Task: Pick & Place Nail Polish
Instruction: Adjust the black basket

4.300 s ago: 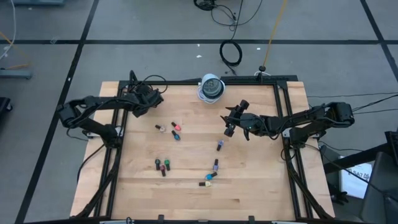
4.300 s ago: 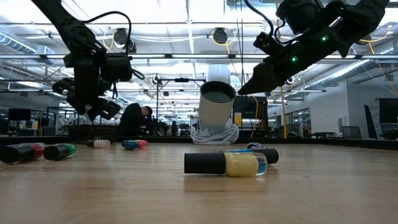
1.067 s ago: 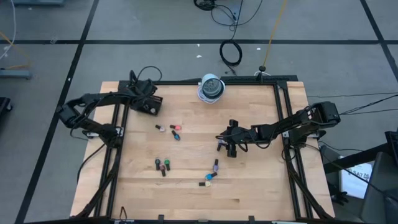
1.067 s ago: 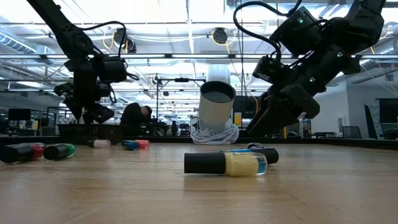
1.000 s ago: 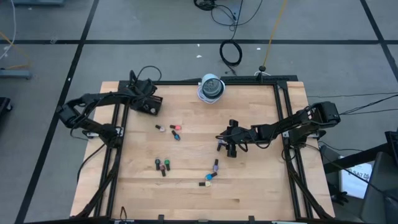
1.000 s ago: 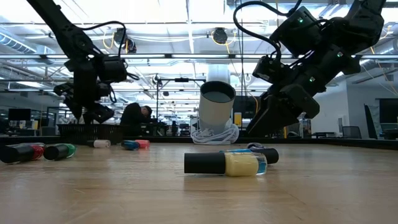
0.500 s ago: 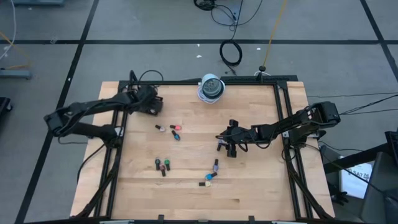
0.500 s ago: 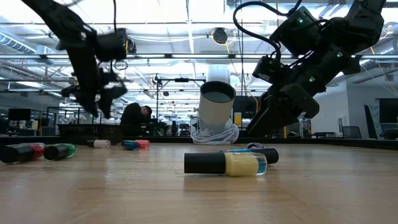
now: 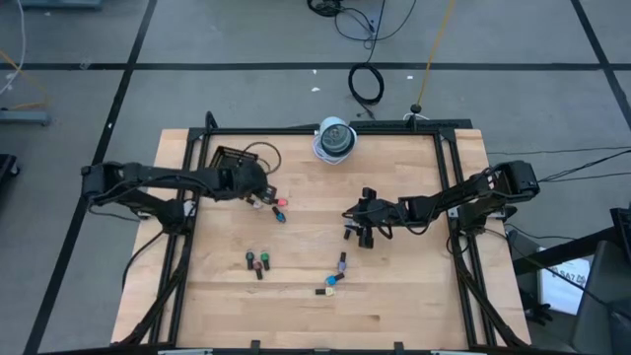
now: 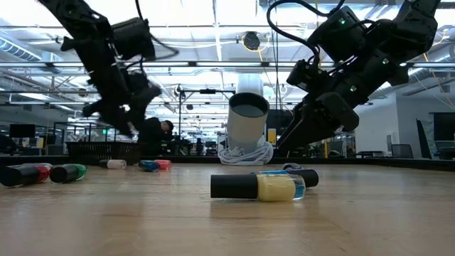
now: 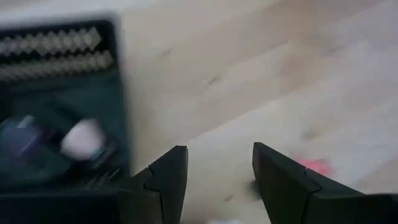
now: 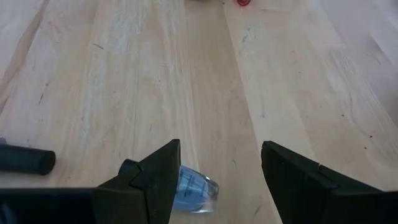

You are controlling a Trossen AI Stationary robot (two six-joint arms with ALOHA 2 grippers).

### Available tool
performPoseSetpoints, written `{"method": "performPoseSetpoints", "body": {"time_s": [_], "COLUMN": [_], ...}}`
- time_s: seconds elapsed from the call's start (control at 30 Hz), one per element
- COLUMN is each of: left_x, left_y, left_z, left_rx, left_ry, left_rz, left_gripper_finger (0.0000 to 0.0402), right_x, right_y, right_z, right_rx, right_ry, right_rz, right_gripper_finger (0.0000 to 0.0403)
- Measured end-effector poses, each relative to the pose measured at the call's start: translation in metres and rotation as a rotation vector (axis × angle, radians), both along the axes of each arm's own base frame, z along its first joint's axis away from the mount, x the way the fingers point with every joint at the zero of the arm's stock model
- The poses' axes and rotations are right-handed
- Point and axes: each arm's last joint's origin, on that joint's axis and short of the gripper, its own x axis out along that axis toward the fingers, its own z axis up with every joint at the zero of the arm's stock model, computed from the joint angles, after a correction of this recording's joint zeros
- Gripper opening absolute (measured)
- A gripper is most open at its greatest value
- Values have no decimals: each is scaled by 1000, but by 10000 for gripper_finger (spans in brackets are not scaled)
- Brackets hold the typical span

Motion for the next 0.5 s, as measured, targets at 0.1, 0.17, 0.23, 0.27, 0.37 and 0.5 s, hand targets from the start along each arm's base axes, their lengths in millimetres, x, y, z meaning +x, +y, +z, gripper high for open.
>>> {"method": "performPoseSetpoints", "body": {"time_s": [0.1, 0.17, 0.23, 0.27, 0.37, 0.5], "left_x": [-3, -5, -8, -8, -12, -17], "left_y": [-1, 0, 0, 0, -1, -2], "left_z": [-9, -15, -18, -20, -22, -23], "left_rx": [-5, -4, -2, -1, -10, -18], "left_ry": [72, 120, 157, 172, 211, 261], "left_rz": [64, 102, 128, 136, 151, 176], "left_gripper_finger": [179, 179, 179, 179, 179, 179], "right_x": [0, 0, 0, 0, 0, 0], "right_y": [0, 0, 0, 0, 0, 0], "right_z": [0, 0, 0, 0, 0, 0], "right_rx": [0, 0, 0, 0, 0, 0], "right_ry": [0, 0, 0, 0, 0, 0], "right_rz": [1, 1, 1, 1, 1, 1], "right_gripper_finger": [212, 212, 212, 212, 212, 212]}}
